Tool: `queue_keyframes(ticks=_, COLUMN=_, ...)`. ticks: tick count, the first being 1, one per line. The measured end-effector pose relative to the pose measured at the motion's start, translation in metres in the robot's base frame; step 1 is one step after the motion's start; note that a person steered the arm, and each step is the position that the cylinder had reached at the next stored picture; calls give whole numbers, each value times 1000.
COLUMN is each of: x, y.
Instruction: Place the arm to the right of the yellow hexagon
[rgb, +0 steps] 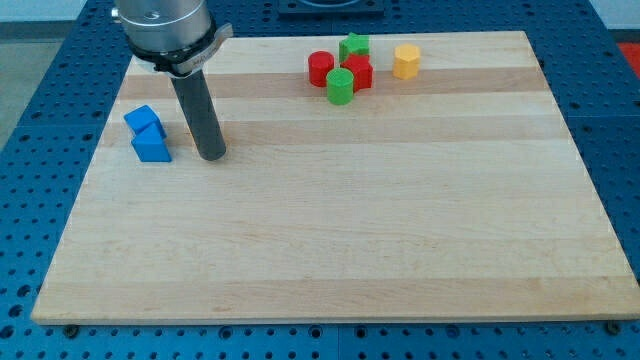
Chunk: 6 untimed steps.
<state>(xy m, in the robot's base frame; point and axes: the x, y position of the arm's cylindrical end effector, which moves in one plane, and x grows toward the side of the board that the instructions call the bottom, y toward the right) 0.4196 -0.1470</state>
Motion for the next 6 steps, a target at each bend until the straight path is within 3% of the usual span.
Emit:
queue_keyframes(ticks=3, x=-23, y=131)
queue_keyframes(ticks=6, x=-99, y=268)
